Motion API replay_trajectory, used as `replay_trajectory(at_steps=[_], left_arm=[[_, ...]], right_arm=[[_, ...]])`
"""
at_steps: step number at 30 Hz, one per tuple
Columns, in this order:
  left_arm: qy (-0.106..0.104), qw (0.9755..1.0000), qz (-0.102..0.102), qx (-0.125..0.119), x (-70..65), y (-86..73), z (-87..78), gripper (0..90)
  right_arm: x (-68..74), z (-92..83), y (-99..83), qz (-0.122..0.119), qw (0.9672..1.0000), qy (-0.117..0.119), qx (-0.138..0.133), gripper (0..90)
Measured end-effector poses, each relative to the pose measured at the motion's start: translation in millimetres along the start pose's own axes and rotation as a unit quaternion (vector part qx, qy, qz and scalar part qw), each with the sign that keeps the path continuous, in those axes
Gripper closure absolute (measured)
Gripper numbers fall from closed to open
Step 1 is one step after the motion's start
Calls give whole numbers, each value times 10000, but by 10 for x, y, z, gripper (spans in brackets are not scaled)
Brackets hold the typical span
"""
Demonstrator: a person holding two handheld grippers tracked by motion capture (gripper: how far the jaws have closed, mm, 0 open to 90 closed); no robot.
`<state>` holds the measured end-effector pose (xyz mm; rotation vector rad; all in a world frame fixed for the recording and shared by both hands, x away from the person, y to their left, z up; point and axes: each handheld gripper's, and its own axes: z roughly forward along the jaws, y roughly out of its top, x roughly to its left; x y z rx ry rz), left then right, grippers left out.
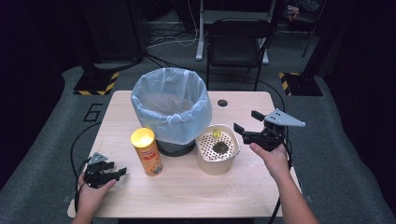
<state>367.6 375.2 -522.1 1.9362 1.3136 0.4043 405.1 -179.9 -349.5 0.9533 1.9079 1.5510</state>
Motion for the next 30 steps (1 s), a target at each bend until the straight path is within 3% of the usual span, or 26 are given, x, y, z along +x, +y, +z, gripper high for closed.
replay_trajectory(at_steps=[3,5,8,12,13,16,19,24,30], left_arm=[[-9,9999,146,-64,-55,27,-27,313],[-75,9996,154,-213,-99,55,-57,296],[-114,9983,357,-438,-196,111,-119,290],[-204,9960,599,-634,-329,228,-221,276],[-234,9949,591,-783,-363,253,-240,274],[-379,9935,607,-885,-435,324,-292,219],[-556,9931,617,-824,-485,366,-326,152],[-838,9914,639,-771,-557,437,-329,143],[-995,9895,691,-792,-671,531,-309,143]], right_arm=[[-14,-41,-104,-72,9998,-112,133,96],[4,-56,-172,-289,9990,-214,279,96],[15,-81,-260,-409,9980,-332,338,95],[-29,-153,-404,-275,9981,-469,294,95],[-43,-173,-438,-250,9980,-511,290,96],[-82,-219,-547,-118,9979,-567,301,96],[-128,-257,-642,22,9974,-618,372,97],[-190,-290,-767,236,9970,-619,410,102],[-212,-297,-851,183,9966,-607,535,132]])
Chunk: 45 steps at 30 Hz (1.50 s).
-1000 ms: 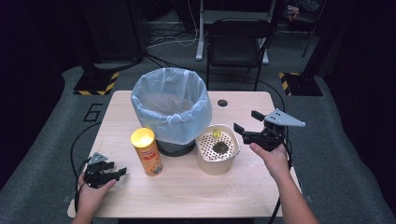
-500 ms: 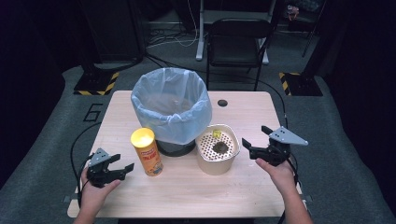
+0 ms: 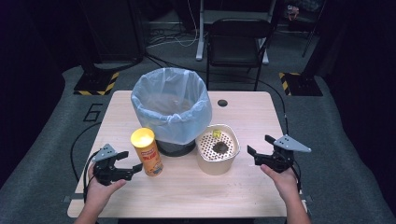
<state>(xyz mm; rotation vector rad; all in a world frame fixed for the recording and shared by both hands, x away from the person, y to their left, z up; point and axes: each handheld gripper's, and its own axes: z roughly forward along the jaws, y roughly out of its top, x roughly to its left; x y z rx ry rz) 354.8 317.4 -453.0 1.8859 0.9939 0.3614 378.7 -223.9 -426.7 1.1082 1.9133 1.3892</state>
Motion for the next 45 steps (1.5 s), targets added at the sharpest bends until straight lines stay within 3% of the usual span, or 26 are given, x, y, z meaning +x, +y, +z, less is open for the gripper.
replay_trajectory(at_steps=[9,15,17,23,24,26,27,31,33,36,37,40,41,45], left_arm=[[-19,9998,209,50,-95,55,157,143],[-65,9999,110,-2,-119,74,255,145],[-47,9995,308,-13,-111,86,286,148],[43,9998,159,-97,-156,93,402,167],[108,9995,282,-98,-144,96,409,182],[127,9997,136,-182,-167,85,436,202],[116,9997,71,-199,-182,79,442,205],[184,9992,311,-169,-174,75,423,215],[210,9992,239,-250,-190,63,433,218],[229,9990,335,-171,-192,68,419,219],[288,9989,263,-261,-213,57,429,221],[319,9981,486,-210,-226,61,403,231],[331,9984,402,-229,-238,56,404,232],[332,9983,446,-191,-237,60,390,234]], right_arm=[[-43,31,-134,95,9996,-98,242,152],[-68,51,-203,134,9993,-120,326,152],[-74,52,-217,171,9992,-104,340,152],[-110,68,-271,168,9988,-152,423,153],[-112,72,-278,202,9987,-159,439,154],[-123,78,-298,203,9986,-174,464,154],[-132,80,-311,213,9985,-178,479,156],[-163,80,-347,239,9981,-186,533,189],[-177,87,-367,249,9979,-194,557,194],[-186,107,-398,312,9976,-195,588,194],[-186,113,-406,325,9974,-201,608,194],[-178,132,-421,333,9971,-198,649,194],[-180,135,-425,313,9972,-183,654,194],[-188,146,-444,299,9969,-190,709,194]])
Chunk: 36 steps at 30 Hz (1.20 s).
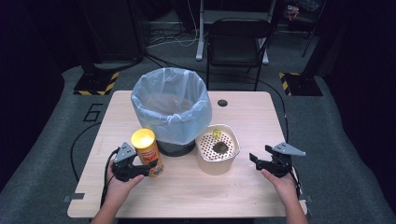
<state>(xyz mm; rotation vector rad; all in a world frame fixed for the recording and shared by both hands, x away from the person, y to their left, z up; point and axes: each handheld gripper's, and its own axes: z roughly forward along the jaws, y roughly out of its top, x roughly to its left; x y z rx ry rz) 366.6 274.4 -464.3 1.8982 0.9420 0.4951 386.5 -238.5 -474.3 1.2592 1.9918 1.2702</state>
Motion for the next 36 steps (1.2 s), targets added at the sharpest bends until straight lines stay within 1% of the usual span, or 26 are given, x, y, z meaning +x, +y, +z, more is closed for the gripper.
replay_trajectory(at_steps=[2,3,4,5,6,8,9,10,11,13,14,15,16,18,19,20,21,23,24,25,26,27,29,30,32,36], left_arm=[[16,10000,-45,-54,2,-3,2,236],[-32,10000,-48,7,11,2,-11,236],[-23,10000,-69,3,12,2,-17,236],[18,9999,-104,-60,9,-1,-12,237],[-37,9999,-91,29,26,10,-35,237],[-21,10000,-71,27,32,13,-41,239],[3,9999,-137,-7,26,12,-42,239],[-9,9999,-110,42,35,19,-55,238],[17,9999,-138,2,36,21,-55,239],[8,9999,-141,37,45,33,-78,239],[41,9997,-222,-6,35,35,-85,239],[51,9999,-135,9,49,44,-100,239],[38,9998,-209,-14,43,50,-108,239],[46,9998,-186,1,51,71,-126,239],[40,9997,-254,-10,43,77,-132,239],[26,9997,-222,15,49,88,-142,239],[23,9997,-230,21,45,95,-147,239],[53,9998,-176,27,51,112,-160,239],[63,9997,-249,-4,43,117,-164,239],[46,9996,-274,16,41,128,-175,239],[57,9997,-230,29,46,141,-186,239],[44,9996,-281,28,37,154,-196,240],[41,9997,-237,32,29,190,-228,240],[61,9998,-177,21,28,208,-243,240],[26,9999,-165,33,15,250,-291,240],[7,9999,-132,53,1,354,-385,240]], right_arm=[[1,12,-10,53,10000,-32,21,194],[-8,16,-15,5,10000,-14,33,194],[-12,19,-16,1,10000,-12,37,194],[-5,19,-18,51,10000,-6,41,195],[-9,22,-21,37,10000,-16,45,195],[-13,26,-22,23,10000,-6,50,195],[-10,27,-22,52,10000,-11,50,196],[-14,29,-21,25,10000,-14,42,196],[-16,30,-21,33,10000,-18,35,196],[-25,27,-28,64,10000,-29,42,196],[-34,31,-30,46,10000,-18,39,197],[-40,31,-34,48,10000,-24,52,198],[-39,31,-36,87,9999,-32,60,198],[-47,35,-39,76,9999,-38,62,198],[-50,39,-42,82,9999,-34,54,198],[-48,41,-44,129,9999,-26,55,198],[-55,45,-46,115,9999,-25,58,199],[-66,46,-55,58,9999,-40,94,199],[-62,52,-56,117,9999,-19,85,199],[-62,55,-58,140,9999,-6,80,199],[-68,55,-59,127,9999,-23,91,199],[-70,53,-60,146,9998,-33,97,200],[-83,55,-58,129,9999,-35,88,200],[-95,51,-61,74,9999,-39,105,200],[-89,55,-61,130,9999,-30,88,202],[-83,58,-69,53,9999,-46,151,204]])
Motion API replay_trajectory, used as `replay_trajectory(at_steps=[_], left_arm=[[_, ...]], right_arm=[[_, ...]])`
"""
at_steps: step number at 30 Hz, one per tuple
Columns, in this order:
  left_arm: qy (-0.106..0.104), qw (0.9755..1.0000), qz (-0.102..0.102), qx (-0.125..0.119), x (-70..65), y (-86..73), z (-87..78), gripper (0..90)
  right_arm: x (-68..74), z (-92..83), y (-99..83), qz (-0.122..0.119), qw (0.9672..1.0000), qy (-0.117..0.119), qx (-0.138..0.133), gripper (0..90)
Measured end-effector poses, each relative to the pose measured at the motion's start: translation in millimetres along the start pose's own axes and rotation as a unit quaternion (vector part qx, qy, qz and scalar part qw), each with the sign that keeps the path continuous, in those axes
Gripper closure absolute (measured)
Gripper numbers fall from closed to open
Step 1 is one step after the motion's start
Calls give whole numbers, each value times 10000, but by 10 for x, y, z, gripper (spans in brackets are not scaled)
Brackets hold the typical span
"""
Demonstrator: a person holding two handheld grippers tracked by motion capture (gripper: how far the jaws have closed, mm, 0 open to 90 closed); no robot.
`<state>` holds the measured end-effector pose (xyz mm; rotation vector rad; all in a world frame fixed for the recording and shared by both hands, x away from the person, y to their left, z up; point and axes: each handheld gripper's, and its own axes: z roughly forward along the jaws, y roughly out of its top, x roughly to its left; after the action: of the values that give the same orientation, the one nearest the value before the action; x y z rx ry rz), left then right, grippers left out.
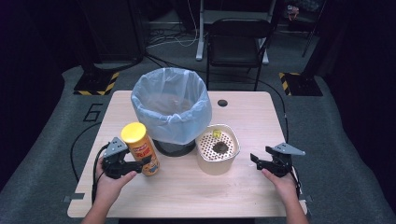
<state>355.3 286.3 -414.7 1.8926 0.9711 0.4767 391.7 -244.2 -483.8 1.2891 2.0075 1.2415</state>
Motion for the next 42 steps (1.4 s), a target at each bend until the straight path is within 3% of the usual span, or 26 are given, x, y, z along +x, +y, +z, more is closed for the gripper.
replay_trajectory(at_steps=[17,30,36,42], left_arm=[[-110,9999,-38,65,-67,462,-341,240],[-7,9999,23,134,-102,1055,-743,240],[-30,9997,-18,241,-91,1350,-913,240],[-12,9997,-136,195,-72,1552,-1005,240]], right_arm=[[5,15,-14,48,10000,27,4,209],[-22,25,-37,118,9999,17,73,210],[-19,32,-46,146,9998,18,103,210],[-40,38,-58,89,9999,27,142,211]])
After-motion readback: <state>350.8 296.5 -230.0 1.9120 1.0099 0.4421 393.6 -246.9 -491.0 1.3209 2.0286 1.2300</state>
